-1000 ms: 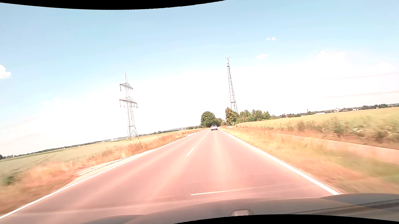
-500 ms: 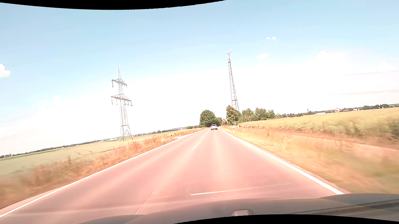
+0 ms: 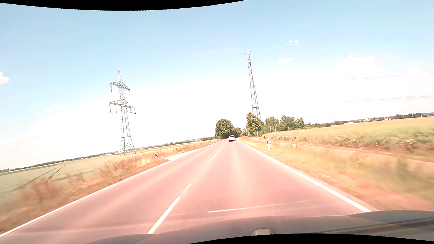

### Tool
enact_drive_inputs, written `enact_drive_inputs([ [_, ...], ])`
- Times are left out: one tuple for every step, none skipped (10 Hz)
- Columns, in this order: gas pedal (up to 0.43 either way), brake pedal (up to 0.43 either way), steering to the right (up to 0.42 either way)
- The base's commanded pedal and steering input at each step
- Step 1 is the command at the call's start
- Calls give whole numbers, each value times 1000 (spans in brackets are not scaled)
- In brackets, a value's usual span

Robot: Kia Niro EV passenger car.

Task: Follow the waypoints while adhering to traffic rules and regulations

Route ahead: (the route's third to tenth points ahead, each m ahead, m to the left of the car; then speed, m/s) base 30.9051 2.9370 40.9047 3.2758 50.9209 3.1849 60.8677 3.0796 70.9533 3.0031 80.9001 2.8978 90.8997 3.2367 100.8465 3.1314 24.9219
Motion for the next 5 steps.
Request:
enact_drive_inputs([
  [248, 0, 0],
  [248, 0, 0],
  [248, 0, 0],
  [248, 0, 0],
  [248, 0, -1],
])
